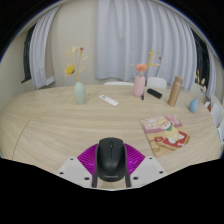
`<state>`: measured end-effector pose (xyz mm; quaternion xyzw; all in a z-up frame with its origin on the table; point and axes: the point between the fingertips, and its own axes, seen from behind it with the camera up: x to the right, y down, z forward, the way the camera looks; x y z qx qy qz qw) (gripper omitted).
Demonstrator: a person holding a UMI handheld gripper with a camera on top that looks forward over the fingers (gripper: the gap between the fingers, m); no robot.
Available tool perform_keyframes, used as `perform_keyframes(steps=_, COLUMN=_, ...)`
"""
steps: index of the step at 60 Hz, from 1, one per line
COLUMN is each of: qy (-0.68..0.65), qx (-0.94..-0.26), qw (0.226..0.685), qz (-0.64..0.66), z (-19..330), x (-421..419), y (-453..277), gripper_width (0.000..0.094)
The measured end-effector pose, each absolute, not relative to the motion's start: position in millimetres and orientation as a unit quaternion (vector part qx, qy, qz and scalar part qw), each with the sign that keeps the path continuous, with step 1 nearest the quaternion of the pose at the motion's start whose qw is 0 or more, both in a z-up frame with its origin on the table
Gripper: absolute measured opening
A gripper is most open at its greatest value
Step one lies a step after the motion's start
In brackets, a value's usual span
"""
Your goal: Arrange mouse
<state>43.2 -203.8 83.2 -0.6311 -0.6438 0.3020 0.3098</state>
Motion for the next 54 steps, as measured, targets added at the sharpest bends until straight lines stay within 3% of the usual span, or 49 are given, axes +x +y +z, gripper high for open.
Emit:
perform_keyframes(steps=8, qy=-0.615, qx=-0.636, qw=0.335, qz=0.324, z=137, x=-10, y=-130, gripper_width=0.0373)
perform_keyframes(steps=14, qy=-0.603, qx=-0.637, qw=0.367, qz=0.308, z=144, x=-48, y=-53, gripper_width=0.0373)
perform_keyframes(steps=26, qy=-0.601, qx=-0.652, qw=0.367, qz=0.282, z=85, x=-95, y=60, gripper_width=0.0371)
perform_keyframes(steps=38, qy=-0.619, qx=-0.666, qw=0.32, qz=0.267, z=8, x=-94, y=90, gripper_width=0.0379)
perform_keyframes(steps=46, qy=-0.623, qx=-0.667, qw=0.305, qz=0.271, z=-9, x=-86, y=88, gripper_width=0.0411)
perform_keyframes(steps=54, qy=-0.631, qx=-0.665, qw=0.296, qz=0.27, z=-13, x=-85, y=87, gripper_width=0.0546)
